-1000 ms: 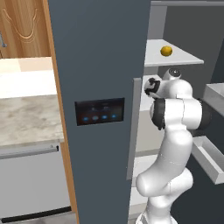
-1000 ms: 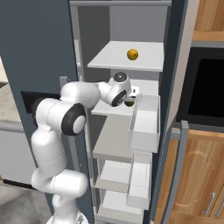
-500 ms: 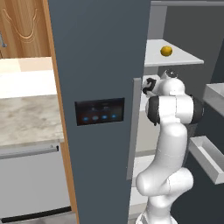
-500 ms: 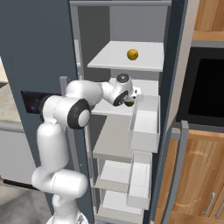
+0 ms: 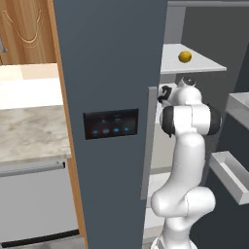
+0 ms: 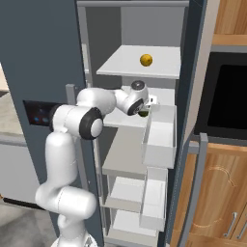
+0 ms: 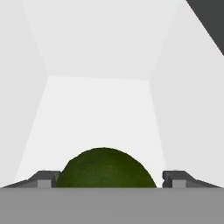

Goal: Grab the lemon and lime from the fridge, place them in the blender, close the lid, and turn on the blender to create a marinade.

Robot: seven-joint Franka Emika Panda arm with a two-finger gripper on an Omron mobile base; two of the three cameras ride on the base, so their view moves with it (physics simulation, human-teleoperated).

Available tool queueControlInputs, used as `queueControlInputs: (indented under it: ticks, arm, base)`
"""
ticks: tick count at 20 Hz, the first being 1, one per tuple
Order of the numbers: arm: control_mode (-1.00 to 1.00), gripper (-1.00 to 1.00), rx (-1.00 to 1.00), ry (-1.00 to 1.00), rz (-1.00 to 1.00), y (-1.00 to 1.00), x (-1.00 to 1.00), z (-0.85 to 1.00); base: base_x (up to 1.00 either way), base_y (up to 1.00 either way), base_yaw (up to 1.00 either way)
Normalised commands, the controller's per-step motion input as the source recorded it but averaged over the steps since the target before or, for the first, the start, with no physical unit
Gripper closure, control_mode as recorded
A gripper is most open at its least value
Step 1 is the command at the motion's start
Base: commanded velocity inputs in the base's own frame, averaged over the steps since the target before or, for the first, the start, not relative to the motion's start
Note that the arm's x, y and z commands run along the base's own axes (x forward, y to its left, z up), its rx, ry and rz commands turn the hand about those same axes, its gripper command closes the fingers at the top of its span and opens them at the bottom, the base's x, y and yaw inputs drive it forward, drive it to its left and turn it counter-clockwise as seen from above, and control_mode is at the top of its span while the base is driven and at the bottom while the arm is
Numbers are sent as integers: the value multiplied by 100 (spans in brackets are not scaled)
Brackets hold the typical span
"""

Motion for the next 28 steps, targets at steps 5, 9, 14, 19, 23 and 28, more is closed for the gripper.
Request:
queueControlInputs:
  ticks: [5,9,14,19,23,28]
  arm:
    - [-100,100,0,1,1,0,-8,-17]
    - [-100,100,1,-6,0,0,-54,3]
    - [-100,100,0,-11,0,6,-90,56]
    - [-100,100,0,-4,0,13,-99,67]
    - [-100,100,1,0,0,23,-99,50]
    - [-100,100,2,0,0,27,-100,43]
  base:
    - [0,0,0]
    - [0,0,0]
    - [0,0,0]
    - [0,0,0]
    - [0,0,0]
    - [0,0,0]
